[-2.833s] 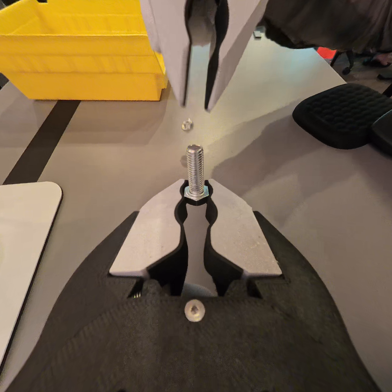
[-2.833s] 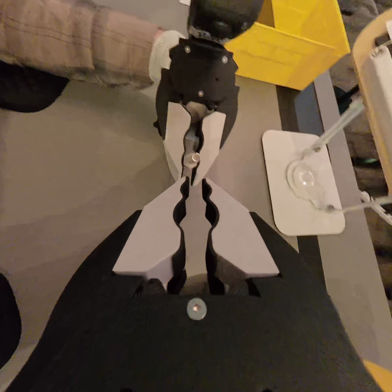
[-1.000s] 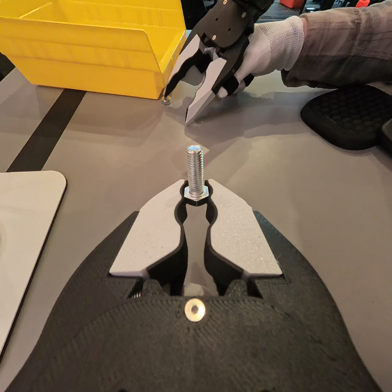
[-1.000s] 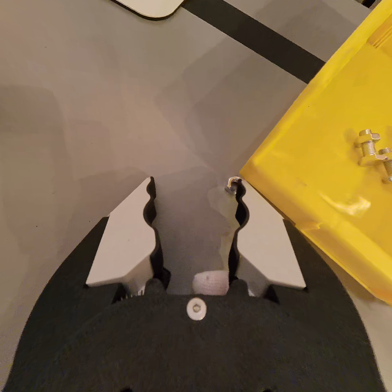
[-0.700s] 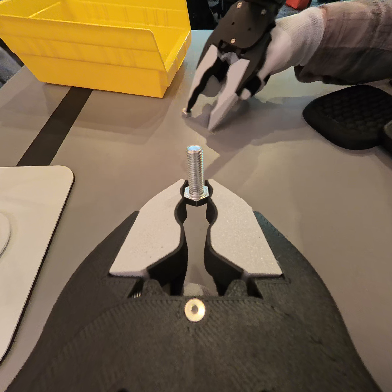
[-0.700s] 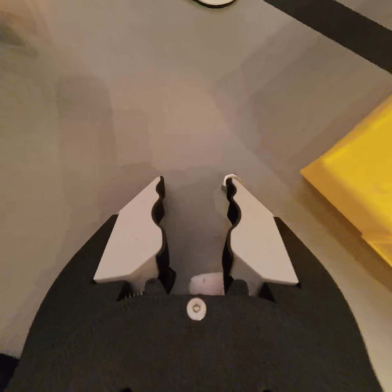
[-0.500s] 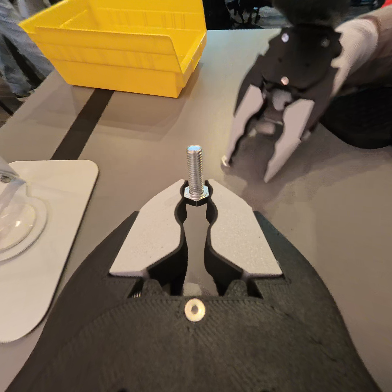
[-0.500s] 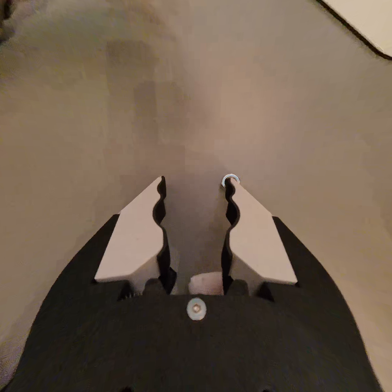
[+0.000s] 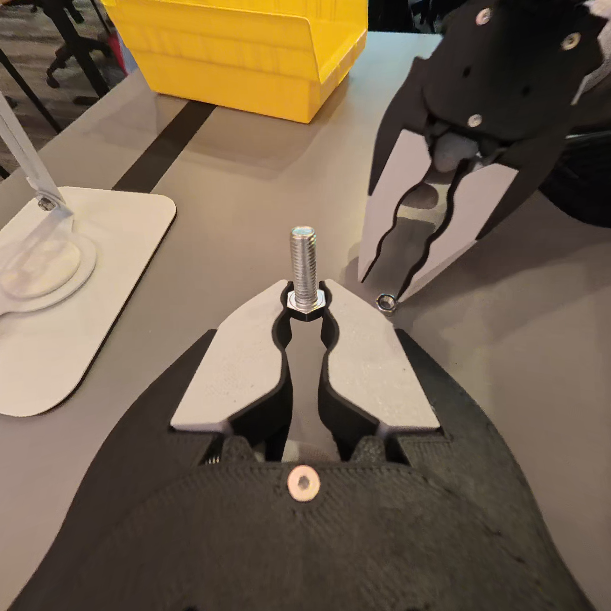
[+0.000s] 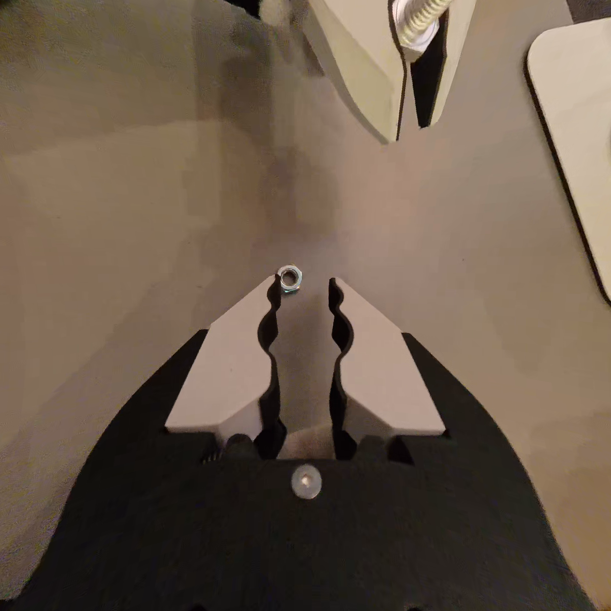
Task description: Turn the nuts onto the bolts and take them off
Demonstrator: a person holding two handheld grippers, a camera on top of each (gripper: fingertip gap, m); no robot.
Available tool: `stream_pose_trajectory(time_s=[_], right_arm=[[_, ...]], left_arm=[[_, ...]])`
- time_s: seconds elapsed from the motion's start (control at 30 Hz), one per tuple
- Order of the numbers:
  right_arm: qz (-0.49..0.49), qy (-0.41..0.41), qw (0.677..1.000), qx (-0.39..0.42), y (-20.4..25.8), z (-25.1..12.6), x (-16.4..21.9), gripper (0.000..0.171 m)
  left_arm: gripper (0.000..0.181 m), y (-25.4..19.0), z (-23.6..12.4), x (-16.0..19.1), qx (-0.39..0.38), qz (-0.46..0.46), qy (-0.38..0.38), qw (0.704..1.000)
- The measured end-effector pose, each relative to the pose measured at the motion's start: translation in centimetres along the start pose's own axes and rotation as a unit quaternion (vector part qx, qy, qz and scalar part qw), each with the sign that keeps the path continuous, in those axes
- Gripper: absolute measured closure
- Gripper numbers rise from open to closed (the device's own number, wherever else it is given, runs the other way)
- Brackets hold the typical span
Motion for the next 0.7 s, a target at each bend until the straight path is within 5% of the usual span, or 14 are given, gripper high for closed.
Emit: stream_pose_trajectory(time_s=[0.47, 0.7], right_arm=[[0.07, -0.009, 0.997, -0.017, 0.6, 1.0, 0.8, 0.156], [0.039, -0.076, 0.996, -0.029, -0.5, -3.6, -2.8, 0.156]], left_arm=[[0.167, -0.6, 0.4, 0.0, 0.008, 0.008, 0.009, 1.0], [0.167, -1.0, 0.7, -0.4, 0.01, 0.014, -0.004, 1.0]])
Point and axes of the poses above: each gripper's, where its closed fingertips meet, z out along the fingers, x out of its underside, y = z × x across the jaws, the point moved 4 cm from there along -z, back along the fingers, and after that the axes turned 12 degrees about z, right-handed, at the moved point
